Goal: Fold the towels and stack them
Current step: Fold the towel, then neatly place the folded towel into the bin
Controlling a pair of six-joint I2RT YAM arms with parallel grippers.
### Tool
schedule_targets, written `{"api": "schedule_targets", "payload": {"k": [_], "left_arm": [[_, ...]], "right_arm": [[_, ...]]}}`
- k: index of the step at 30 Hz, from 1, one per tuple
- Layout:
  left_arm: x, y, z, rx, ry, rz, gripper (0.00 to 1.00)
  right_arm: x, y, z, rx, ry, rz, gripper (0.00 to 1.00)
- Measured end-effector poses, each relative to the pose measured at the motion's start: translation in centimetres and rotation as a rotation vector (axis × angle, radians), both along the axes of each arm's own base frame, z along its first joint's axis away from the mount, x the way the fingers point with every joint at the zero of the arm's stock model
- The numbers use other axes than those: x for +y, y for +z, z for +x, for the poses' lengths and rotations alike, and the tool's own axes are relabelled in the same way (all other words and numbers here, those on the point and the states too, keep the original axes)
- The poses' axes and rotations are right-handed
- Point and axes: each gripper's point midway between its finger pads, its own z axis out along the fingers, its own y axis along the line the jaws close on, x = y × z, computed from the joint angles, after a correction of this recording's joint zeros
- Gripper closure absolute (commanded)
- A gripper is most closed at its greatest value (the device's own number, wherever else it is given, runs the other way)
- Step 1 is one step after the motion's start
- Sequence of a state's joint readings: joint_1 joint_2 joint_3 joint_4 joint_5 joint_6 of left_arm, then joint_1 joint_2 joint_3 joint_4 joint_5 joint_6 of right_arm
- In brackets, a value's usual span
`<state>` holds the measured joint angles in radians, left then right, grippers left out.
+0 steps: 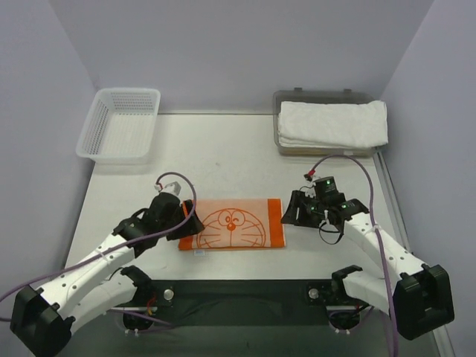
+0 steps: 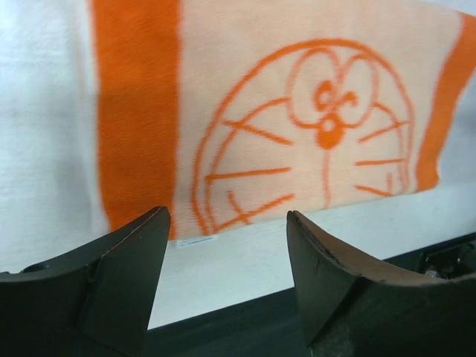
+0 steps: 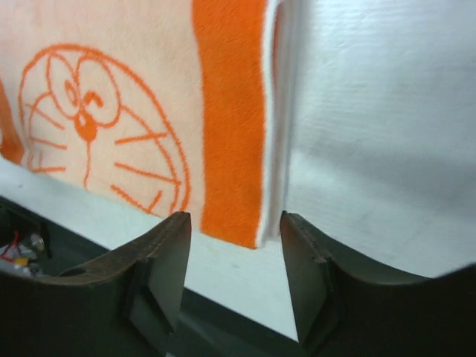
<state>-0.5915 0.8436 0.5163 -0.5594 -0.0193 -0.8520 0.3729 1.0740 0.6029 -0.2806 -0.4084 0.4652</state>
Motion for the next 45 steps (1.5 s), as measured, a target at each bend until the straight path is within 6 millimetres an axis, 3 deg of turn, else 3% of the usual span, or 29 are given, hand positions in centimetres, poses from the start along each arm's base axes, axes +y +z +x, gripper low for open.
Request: {"api": "schedule_targets", "payload": {"k": [2, 5, 8, 14, 17, 20, 27, 34, 37, 38, 39, 40, 42, 45], "left_arm": [[-1.6, 2.2, 0.6, -0.069, -0.073, 0.012, 0.14], [-5.0, 5.0, 1.2, -0.162, -0.201, 0.054, 0.07], [-10.4, 6.7, 1.5, -0.246, -0.36, 0.143, 0.07], [-22.1, 5.5, 0.2, -0.344, -0.631, 0.31, 0.11], [-25.8, 3.6, -0.3, -0.351, -0.703, 0.36, 0.17], [-27.9, 2.0, -0.4, -0.349, -0.732, 0.404, 0.18], [-29.9, -1.3, -0.3, -0.329, -0.761, 0.474, 0.21], [-29.9, -4.6, -0.7, -0.289, -0.782, 0.53, 0.28], [-29.8, -5.1, -0.7, -0.283, -0.778, 0.538, 0.46], [-29.7, -5.1, -0.7, -0.283, -0.777, 0.541, 0.57], [-29.7, -5.2, -0.6, -0.284, -0.774, 0.546, 0.79], [-29.6, -5.2, -0.5, -0.286, -0.763, 0.55, 0.88], [-29.6, -5.1, -0.4, -0.286, -0.755, 0.551, 1.0], [-29.5, -5.0, -0.3, -0.286, -0.741, 0.545, 1.0]], "right_arm": [[-1.2, 0.2, 0.8, -0.012, -0.072, -0.009, 0.37], [-3.1, 0.2, 1.6, -0.033, -0.169, -0.024, 0.25], [-5.0, 0.3, 1.8, -0.055, -0.258, -0.033, 0.23], [-8.6, 0.6, 2.6, -0.071, -0.431, -0.06, 0.18], [-10.3, 0.2, 2.6, -0.058, -0.51, -0.087, 0.15], [-11.4, -0.4, 2.2, -0.04, -0.558, -0.117, 0.14], [-12.7, -1.3, 1.6, -0.018, -0.614, -0.156, 0.1], [-13.1, -2.2, 1.0, 0.011, -0.624, -0.181, 0.11], [-13.0, -2.5, 0.8, 0.019, -0.622, -0.176, 0.11], [-13.0, -2.5, 0.8, 0.019, -0.621, -0.174, 0.11], [-12.9, -2.5, 0.8, 0.019, -0.619, -0.168, 0.11], [-12.7, -2.5, 0.8, 0.022, -0.615, -0.159, 0.11], [-12.3, -2.5, 0.9, 0.027, -0.605, -0.138, 0.11], [-11.6, -2.8, 0.9, 0.042, -0.59, -0.103, 0.11]]}}
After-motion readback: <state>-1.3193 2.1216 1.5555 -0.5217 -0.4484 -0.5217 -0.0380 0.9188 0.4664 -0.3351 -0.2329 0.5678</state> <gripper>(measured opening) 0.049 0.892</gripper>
